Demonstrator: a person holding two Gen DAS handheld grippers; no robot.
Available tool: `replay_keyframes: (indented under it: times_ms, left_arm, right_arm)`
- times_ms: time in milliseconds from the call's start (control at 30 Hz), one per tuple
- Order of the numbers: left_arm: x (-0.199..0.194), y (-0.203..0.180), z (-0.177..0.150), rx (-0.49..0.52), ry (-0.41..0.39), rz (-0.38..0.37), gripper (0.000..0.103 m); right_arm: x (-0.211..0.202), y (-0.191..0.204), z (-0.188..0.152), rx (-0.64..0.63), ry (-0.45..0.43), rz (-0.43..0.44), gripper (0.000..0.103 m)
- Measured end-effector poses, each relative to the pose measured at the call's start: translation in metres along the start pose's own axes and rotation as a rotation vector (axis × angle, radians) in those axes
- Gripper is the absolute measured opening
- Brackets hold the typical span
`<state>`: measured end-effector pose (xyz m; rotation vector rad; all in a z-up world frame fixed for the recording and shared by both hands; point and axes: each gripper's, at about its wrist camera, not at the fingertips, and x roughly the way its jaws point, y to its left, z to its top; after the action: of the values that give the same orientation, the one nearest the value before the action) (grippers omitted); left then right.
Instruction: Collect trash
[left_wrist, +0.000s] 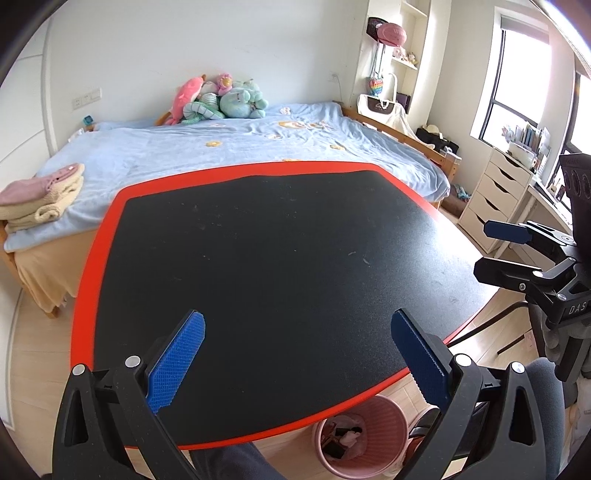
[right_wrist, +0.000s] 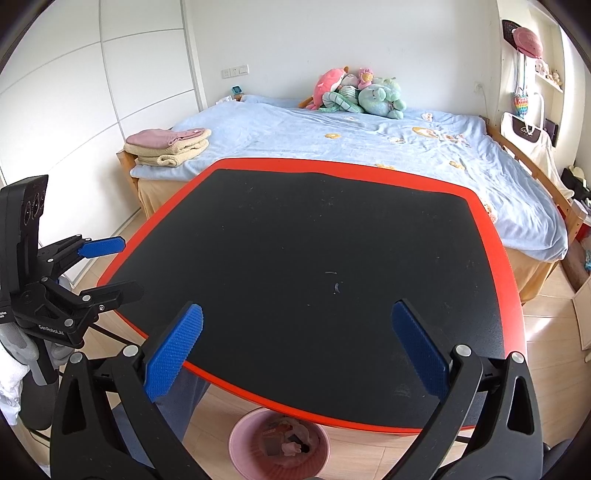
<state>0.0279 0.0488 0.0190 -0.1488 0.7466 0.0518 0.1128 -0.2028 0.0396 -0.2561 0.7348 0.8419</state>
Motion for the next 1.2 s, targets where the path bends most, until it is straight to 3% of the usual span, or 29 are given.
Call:
replay_keyframes:
  times_ms: [1200]
  left_arm:
    - [0.0016,-0.0027,-0.0018,0.002,0.015,0.018,0.097]
  right_arm:
    - [0.0036,0.0006,-0.0005,-0.002,0.008,-0.003,0.1]
